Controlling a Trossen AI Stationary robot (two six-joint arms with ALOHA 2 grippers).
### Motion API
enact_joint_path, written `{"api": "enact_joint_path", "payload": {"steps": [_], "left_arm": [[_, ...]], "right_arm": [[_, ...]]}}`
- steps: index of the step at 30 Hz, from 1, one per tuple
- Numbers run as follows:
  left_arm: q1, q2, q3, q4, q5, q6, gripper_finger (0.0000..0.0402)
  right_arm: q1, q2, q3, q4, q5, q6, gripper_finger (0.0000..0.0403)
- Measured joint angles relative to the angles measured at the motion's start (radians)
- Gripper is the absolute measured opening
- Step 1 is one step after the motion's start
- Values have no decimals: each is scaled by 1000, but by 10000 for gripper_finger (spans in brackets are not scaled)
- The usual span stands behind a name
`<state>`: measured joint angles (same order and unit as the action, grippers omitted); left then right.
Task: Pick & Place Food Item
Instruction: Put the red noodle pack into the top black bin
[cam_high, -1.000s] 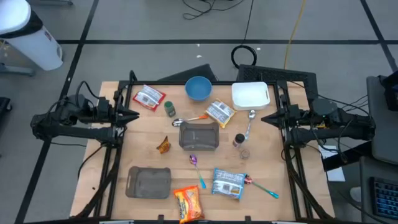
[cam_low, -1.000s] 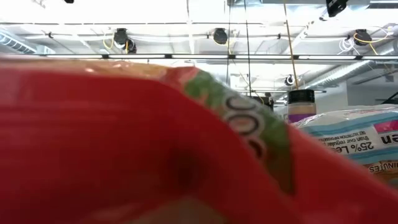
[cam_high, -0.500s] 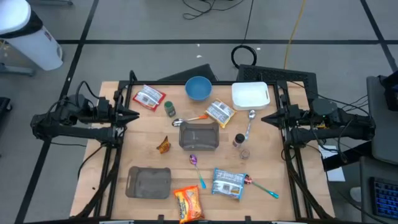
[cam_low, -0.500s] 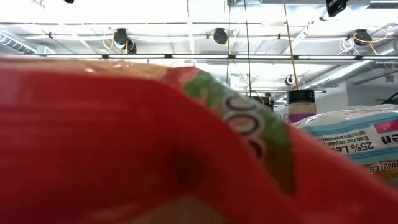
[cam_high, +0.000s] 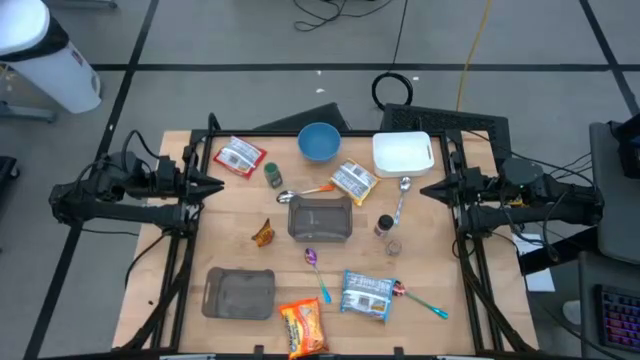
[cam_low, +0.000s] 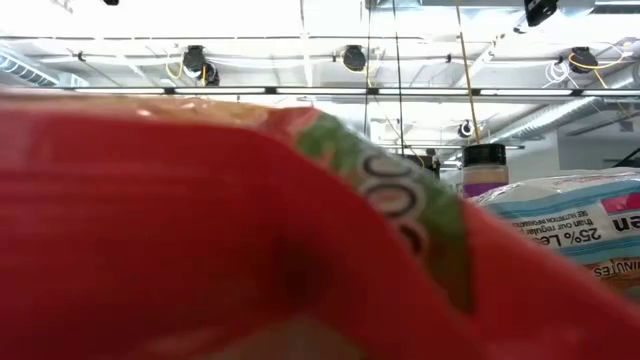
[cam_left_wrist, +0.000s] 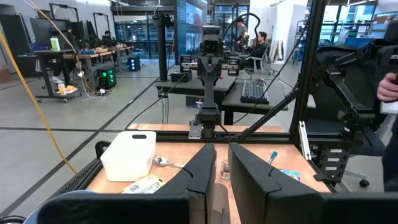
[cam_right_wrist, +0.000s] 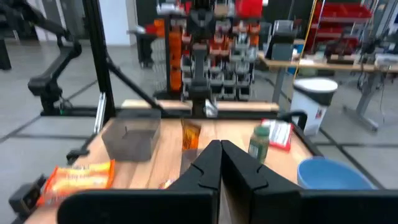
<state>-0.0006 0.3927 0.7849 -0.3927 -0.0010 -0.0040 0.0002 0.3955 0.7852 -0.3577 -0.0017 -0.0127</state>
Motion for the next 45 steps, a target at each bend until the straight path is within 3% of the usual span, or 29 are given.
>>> {"api": "enact_joint_path", "payload": {"steps": [18, 22, 28, 34, 37, 45], "left_arm": [[0, 0, 0, 0, 0, 0, 56], [0, 0, 0, 0, 0, 0, 56], [0, 0, 0, 14, 0, -19, 56], [0, 0, 0, 126, 0, -267, 56], [0, 0, 0, 204, -1, -331, 56], [0, 0, 0, 277, -45, -318, 56]], "right_arm": [[0, 178, 0, 595, 0, 181, 0], [0, 288, 0, 729, 5, 255, 0], [0, 552, 0, 930, 58, 361, 0], [-7, 777, 0, 1219, 108, 502, 0], [-7, 851, 0, 1328, 108, 520, 0], [-22, 937, 0, 1434, 188, 506, 0]]}}
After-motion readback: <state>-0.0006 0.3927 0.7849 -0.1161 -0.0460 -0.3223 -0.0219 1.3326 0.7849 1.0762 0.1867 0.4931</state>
